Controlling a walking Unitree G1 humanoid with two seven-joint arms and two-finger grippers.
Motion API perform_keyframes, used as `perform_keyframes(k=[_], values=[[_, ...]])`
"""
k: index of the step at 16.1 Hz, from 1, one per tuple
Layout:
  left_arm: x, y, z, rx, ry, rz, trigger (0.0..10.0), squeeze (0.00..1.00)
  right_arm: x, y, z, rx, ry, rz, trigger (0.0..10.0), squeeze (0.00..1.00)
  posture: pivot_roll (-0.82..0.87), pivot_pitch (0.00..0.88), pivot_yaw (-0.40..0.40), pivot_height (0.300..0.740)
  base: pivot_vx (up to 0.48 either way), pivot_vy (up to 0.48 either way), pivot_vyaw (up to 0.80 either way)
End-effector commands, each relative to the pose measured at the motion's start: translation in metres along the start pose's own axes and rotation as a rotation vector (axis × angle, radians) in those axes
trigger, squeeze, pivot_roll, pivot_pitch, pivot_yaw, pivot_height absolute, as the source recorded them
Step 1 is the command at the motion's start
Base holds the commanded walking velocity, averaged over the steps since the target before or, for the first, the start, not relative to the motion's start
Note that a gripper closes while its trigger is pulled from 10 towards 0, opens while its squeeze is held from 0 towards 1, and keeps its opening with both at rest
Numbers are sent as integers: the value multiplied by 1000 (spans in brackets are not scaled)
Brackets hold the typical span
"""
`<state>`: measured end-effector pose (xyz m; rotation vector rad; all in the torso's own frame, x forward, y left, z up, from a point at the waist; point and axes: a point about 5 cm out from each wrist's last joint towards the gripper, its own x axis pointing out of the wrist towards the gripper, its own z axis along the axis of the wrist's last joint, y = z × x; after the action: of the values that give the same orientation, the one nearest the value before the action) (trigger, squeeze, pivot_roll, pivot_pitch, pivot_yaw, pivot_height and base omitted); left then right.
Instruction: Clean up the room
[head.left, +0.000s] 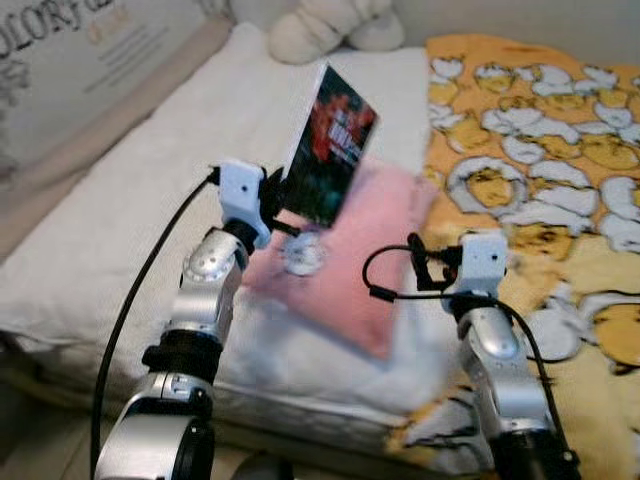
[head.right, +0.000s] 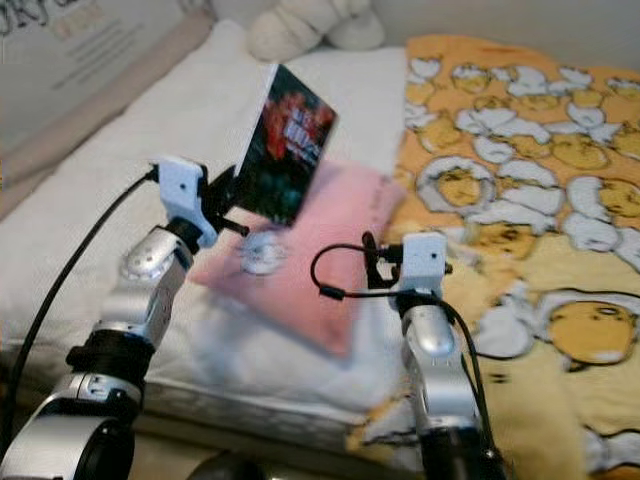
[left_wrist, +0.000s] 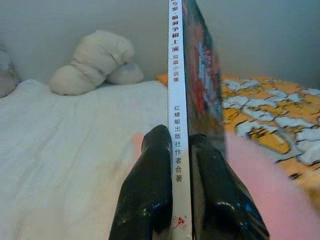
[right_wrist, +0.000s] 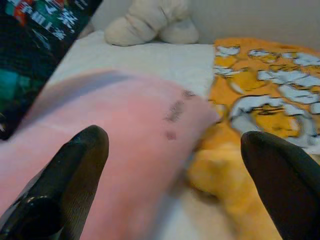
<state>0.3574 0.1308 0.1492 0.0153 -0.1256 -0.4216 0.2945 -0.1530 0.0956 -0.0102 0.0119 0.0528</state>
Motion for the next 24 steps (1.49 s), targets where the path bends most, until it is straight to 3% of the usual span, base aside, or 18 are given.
perform_keyframes(k=[1, 6, 13, 16, 20, 24], values=[[1, 3, 3, 14, -6, -7, 10000, 0, -1, -2, -1, -4, -7, -23, 10000, 0, 6, 0, 38, 740, 0, 480, 0], [6, -2, -3, 6, 24, -34, 10000, 0, -4, -13, -2, -2, -4, -66, 10000, 0, -17, 0, 44, 740, 0, 480, -151], [11, -6, -3, -27, 6, 26, 10000, 0, -3, -12, -3, -6, -2, -54, 10000, 0, -15, 0, 39, 740, 0, 480, -108], [10, -13, -15, -105, 52, 69, 10000, 0, -3, -8, -5, -8, 8, -32, 10000, 0, -10, 0, 32, 740, 0, 0, 0], [10, -15, -27, -132, 94, 105, 10000, 0, -6, -5, -8, -3, 19, -5, 10000, 0, -2, 0, 14, 740, 0, 0, 0], [32, -34, -28, -159, 201, 24, 10000, 0, -27, -4, -17, -15, 70, 36, 10000, 0, -38, 0, -26, 740, 0, 0, 0]])
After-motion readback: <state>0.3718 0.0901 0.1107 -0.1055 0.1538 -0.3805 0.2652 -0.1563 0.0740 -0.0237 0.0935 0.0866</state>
